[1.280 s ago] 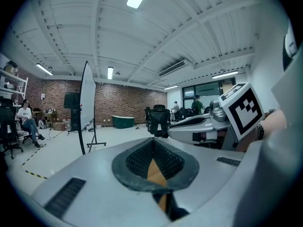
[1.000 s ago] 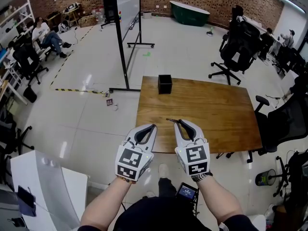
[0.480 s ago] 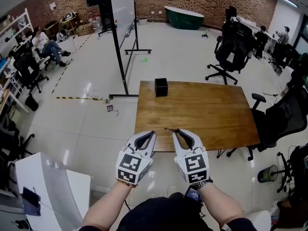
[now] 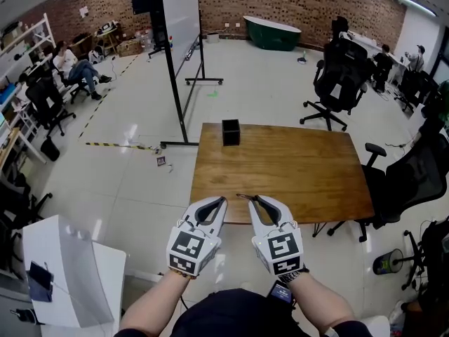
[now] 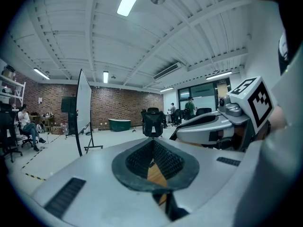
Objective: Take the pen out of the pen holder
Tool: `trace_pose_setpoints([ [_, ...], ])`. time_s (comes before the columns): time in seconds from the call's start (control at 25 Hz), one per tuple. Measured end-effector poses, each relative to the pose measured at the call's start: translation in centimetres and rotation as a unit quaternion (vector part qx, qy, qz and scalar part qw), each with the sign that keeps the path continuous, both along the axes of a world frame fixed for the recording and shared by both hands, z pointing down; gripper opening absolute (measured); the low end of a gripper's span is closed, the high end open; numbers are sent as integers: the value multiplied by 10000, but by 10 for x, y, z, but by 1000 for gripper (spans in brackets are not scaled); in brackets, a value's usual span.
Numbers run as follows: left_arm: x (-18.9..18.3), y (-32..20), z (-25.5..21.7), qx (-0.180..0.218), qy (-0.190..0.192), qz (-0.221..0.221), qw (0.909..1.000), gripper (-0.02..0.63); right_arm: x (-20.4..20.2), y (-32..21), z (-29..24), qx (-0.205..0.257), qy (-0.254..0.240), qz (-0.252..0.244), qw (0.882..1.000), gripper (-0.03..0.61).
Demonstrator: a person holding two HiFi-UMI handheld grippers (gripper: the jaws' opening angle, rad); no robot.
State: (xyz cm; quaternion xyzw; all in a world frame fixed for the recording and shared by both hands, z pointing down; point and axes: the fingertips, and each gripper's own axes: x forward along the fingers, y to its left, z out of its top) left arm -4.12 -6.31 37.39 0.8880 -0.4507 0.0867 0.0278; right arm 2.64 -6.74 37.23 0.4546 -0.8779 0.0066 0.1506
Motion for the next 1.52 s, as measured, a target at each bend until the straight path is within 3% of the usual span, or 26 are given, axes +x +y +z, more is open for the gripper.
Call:
trace_pose_setpoints([
  [0.72, 16, 34, -10, 124, -192, -161, 9996, 5, 13, 27, -3, 52, -247, -264, 9993, 47],
  [1.52, 21, 33, -13, 162, -207, -136, 9996, 5, 15, 29, -7, 145, -208, -289, 9993, 46],
])
